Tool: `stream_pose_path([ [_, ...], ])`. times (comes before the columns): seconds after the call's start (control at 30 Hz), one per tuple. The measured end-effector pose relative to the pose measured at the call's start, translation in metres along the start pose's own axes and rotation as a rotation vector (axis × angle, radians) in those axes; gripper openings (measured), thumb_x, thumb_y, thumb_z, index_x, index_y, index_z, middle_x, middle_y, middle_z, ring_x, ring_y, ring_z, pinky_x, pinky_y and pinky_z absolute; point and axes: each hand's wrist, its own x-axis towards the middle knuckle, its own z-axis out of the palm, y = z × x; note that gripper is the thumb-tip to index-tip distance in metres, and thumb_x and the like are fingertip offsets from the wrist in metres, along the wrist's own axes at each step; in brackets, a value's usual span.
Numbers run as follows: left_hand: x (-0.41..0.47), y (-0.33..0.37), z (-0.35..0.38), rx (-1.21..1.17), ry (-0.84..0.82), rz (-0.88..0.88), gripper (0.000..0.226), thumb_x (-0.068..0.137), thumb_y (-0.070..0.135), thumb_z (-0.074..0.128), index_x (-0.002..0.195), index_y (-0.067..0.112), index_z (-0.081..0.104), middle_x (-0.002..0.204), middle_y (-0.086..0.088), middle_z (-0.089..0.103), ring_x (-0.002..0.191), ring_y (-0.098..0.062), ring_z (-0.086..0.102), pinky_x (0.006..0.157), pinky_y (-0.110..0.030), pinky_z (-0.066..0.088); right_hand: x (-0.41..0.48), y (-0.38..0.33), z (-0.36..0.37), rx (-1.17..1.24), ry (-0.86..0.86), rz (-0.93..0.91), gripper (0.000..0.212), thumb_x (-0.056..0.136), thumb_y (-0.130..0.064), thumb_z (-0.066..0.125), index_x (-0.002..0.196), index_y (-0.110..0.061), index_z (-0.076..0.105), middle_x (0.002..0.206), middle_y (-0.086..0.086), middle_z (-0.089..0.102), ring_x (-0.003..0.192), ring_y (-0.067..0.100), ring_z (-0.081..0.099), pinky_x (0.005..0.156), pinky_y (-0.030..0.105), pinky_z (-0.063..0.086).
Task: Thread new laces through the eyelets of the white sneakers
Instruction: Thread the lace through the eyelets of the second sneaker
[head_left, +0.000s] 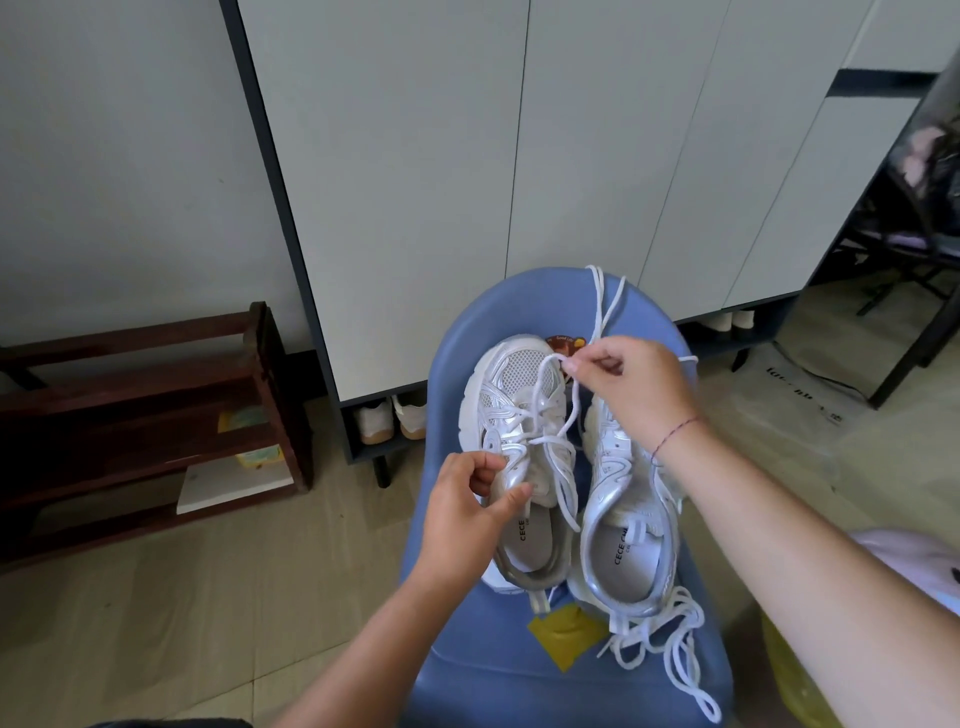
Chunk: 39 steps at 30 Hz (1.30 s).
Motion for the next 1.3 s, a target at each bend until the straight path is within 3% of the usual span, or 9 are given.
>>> stream_pose_path([
  [0.17,0.000,0.000,0.000,0.010,0.003,0.001,0.026,0.078,0.022,0.078,0.097,0.023,0.060,0.100,0.001,0.059,0.079,0.004,0.053,0.067,-0.010,0.043,-0.030,0.020,0.018,-0.304,-0.201,0.100,0.028,0.084,-0.045,0.064,0.074,-0.020,0.073,0.077,-0.003,0.069,0.081,0.019,0.061,0.085,0.038,0.046],
  [0.43,0.000,0.001,0.002,0.017,0.015,0.000,0.026,0.077,0.020,0.078,0.096,0.021,0.061,0.099,0.001,0.058,0.078,0.001,0.053,0.068,-0.011,0.043,-0.027,0.013,0.038,-0.399,-0.030,0.090,0.032,0.088,-0.039,0.060,0.070,-0.014,0.068,0.070,-0.001,0.066,0.075,0.021,0.059,0.083,0.034,0.039],
  [0.53,0.001,0.001,0.002,0.013,0.012,-0.007,0.026,0.078,0.019,0.078,0.097,0.020,0.061,0.100,0.000,0.059,0.080,-0.003,0.053,0.069,-0.012,0.043,-0.013,0.008,0.027,-0.269,0.096,0.046,0.031,0.088,-0.032,0.062,0.061,-0.017,0.059,0.062,-0.006,0.057,0.069,0.022,0.056,0.079,0.036,0.044],
  [0.6,0.000,0.000,0.001,0.010,0.014,-0.009,0.026,0.078,0.019,0.078,0.097,0.020,0.060,0.100,-0.001,0.059,0.081,-0.005,0.053,0.068,-0.011,0.043,0.004,0.004,0.014,-0.109,0.212,0.020,0.021,0.087,-0.028,0.064,0.068,-0.020,0.062,0.067,-0.005,0.057,0.070,0.020,0.054,0.077,0.037,0.045],
  [0.73,0.000,0.000,0.001,0.006,0.006,-0.007,0.026,0.078,0.020,0.078,0.096,0.022,0.060,0.099,-0.001,0.059,0.080,-0.003,0.053,0.068,-0.011,0.044,0.018,-0.006,-0.005,0.147,0.387,-0.050,0.015,0.086,-0.022,0.067,0.080,-0.009,0.069,0.072,0.004,0.063,0.069,0.017,0.053,0.070,0.028,0.044],
  [0.87,-0.001,0.002,0.001,-0.002,0.001,-0.004,0.026,0.078,0.020,0.079,0.096,0.021,0.061,0.099,0.000,0.058,0.077,0.002,0.052,0.069,-0.011,0.044,-0.002,0.007,0.005,-0.088,0.087,0.024,0.034,0.086,-0.037,0.064,0.072,-0.007,0.069,0.063,0.008,0.062,0.064,0.026,0.054,0.062,0.032,0.041],
  [0.97,-0.001,0.002,0.000,0.006,0.004,0.000,0.026,0.077,0.020,0.079,0.096,0.021,0.061,0.099,-0.001,0.059,0.077,0.002,0.052,0.068,-0.011,0.044,-0.019,0.021,0.021,-0.365,-0.157,0.124,0.049,0.085,-0.054,0.057,0.067,-0.009,0.067,0.062,0.004,0.059,0.066,0.024,0.056,0.069,0.032,0.039],
  [1.1,-0.001,0.003,0.001,0.003,0.008,-0.012,0.027,0.077,0.020,0.079,0.097,0.021,0.060,0.100,-0.001,0.060,0.080,-0.003,0.054,0.068,-0.011,0.044,-0.025,0.020,0.035,-0.469,-0.129,0.106,0.041,0.086,-0.050,0.058,0.069,-0.015,0.070,0.068,0.000,0.067,0.072,0.020,0.059,0.085,0.036,0.042],
  [1.3,0.000,0.003,0.000,0.000,0.004,-0.004,0.027,0.077,0.020,0.079,0.096,0.022,0.060,0.100,-0.001,0.059,0.079,-0.002,0.053,0.066,-0.010,0.043,-0.019,0.020,0.034,-0.116,-0.037,0.090,0.014,0.084,-0.022,0.065,0.073,-0.017,0.071,0.068,-0.004,0.064,0.073,0.020,0.060,0.071,0.029,0.048],
])
